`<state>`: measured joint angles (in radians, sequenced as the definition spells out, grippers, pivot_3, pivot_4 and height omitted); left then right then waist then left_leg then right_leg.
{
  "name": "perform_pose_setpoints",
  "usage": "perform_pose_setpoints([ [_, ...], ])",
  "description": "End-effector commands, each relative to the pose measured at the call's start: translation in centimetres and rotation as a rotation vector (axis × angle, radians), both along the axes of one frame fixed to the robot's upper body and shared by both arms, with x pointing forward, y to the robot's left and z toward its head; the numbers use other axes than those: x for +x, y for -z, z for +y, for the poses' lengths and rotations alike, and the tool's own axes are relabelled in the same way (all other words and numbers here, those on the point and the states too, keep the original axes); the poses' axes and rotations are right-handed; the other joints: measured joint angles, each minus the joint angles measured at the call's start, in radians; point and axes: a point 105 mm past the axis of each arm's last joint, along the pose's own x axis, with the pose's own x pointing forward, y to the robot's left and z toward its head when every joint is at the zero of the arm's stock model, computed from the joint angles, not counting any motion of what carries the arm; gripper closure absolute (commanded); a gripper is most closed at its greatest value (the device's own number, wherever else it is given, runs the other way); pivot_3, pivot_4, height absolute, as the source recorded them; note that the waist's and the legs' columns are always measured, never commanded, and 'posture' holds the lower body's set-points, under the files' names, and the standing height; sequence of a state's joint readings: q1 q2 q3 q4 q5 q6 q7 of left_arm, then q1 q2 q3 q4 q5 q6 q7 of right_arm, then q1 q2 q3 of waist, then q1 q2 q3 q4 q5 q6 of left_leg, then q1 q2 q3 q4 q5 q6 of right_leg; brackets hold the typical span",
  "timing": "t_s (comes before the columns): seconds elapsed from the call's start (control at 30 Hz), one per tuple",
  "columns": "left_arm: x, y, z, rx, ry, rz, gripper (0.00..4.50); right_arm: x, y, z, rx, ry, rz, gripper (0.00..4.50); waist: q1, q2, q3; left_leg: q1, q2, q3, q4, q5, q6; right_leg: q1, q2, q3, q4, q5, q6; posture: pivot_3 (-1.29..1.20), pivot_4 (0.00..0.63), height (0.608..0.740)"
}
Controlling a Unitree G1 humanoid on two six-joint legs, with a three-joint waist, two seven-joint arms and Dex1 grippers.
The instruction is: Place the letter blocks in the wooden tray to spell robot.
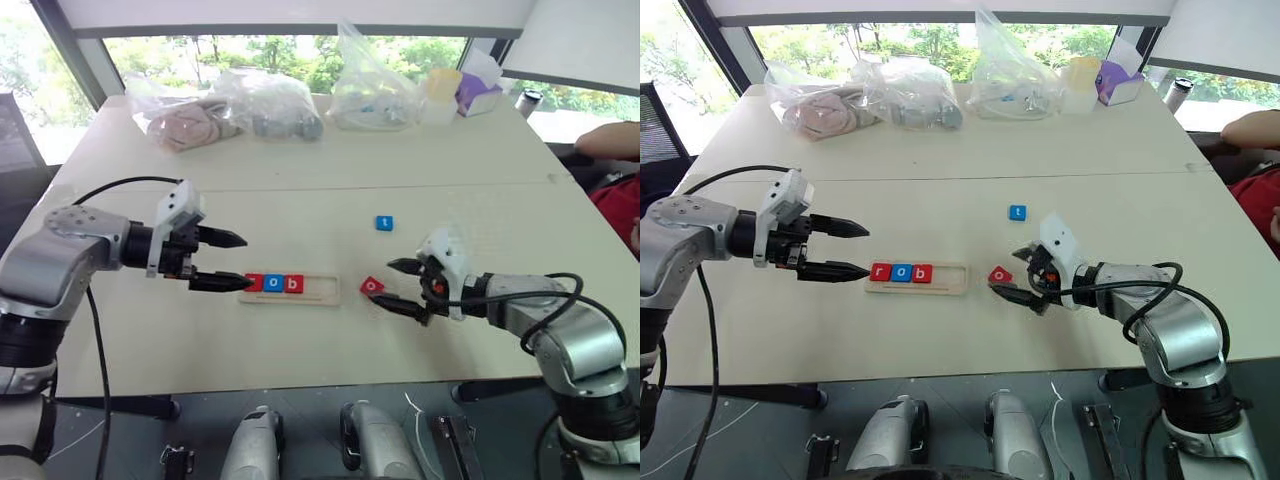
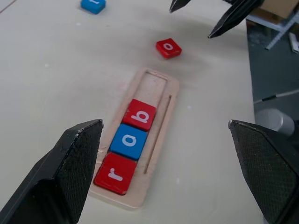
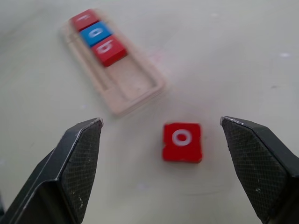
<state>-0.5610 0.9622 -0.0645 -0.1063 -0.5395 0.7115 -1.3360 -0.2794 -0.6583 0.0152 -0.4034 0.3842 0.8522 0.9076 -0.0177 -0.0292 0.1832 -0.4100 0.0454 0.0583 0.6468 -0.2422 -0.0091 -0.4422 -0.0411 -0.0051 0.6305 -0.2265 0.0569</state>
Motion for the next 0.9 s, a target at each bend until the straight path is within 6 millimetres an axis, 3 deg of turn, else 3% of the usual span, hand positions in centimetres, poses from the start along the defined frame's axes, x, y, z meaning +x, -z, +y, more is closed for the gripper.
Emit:
perform_pose_setpoints([
  [0.03,-0.9,-0.7,-0.6,0.029,0.062,-0.034,0.0,1.4,0.5,-0.1,-0.026,-0.019,-0.066,0.35,0.0,0.0,0.0,0.0,0.0,0.0,0.0,0.0,0.0,0.0,0.0,0.0,0.0,0.0,0.0,0.0,0.15,0.74],
  [0.23,-1.0,-0.9,-0.8,0.022,0.045,-0.042,0.0,2.7,3.0,-0.4,-0.077,0.055,-0.071,0.35,0.006,0.0,0.0,0.0,0.0,0.001,0.002,0.0,0.0,0.0,-0.001,0.0,0.001,0.0,-0.001,0.0,0.15,0.74],
  [0.47,-0.9,-0.3,-0.5,0.037,0.023,-0.037,0.0,2.3,4.7,-0.5,-0.086,0.077,-0.059,0.35,0.005,0.0,0.0,0.0,0.0,0.001,0.002,0.0,0.0,0.0,-0.001,0.0,0.001,0.001,-0.001,0.0,0.15,0.74],
  [0.57,-0.8,-0.2,-0.6,0.035,0.02,-0.039,0.0,2.3,4.6,-0.7,-0.066,0.105,-0.065,1.26,0.007,0.0,0.0,0.0,0.0,0.001,0.003,0.0,0.0,0.001,-0.001,0.0,0.001,0.001,-0.001,0.0,0.15,0.74],
  [0.7,-0.7,0.0,-0.5,0.038,0.017,-0.039,0.0,2.6,3.4,-0.3,-0.034,0.108,-0.079,3.26,0.006,0.0,0.0,0.0,0.0,0.001,0.003,0.0,0.0,0.001,-0.001,0.0,0.001,0.001,-0.001,0.0,0.15,0.74],
  [0.8,-0.5,0.1,-0.4,0.044,0.011,-0.042,0.0,2.9,2.8,-0.1,-0.032,0.099,-0.093,3.38,0.005,0.0,0.0,0.0,0.0,0.001,0.003,0.0,0.0,0.001,-0.001,0.0,0.002,0.001,-0.001,0.0,0.15,0.74],
  [0.9,-0.3,0.3,0.1,0.059,-0.002,-0.046,0.0,3.3,0.4,1.9,-0.005,0.029,-0.149,3.38,0.001,0.0,0.0,0.0,0.0,0.001,0.003,0.0,0.0,0.0,-0.001,0.0,0.002,0.001,-0.001,0.0,0.15,0.74],
])
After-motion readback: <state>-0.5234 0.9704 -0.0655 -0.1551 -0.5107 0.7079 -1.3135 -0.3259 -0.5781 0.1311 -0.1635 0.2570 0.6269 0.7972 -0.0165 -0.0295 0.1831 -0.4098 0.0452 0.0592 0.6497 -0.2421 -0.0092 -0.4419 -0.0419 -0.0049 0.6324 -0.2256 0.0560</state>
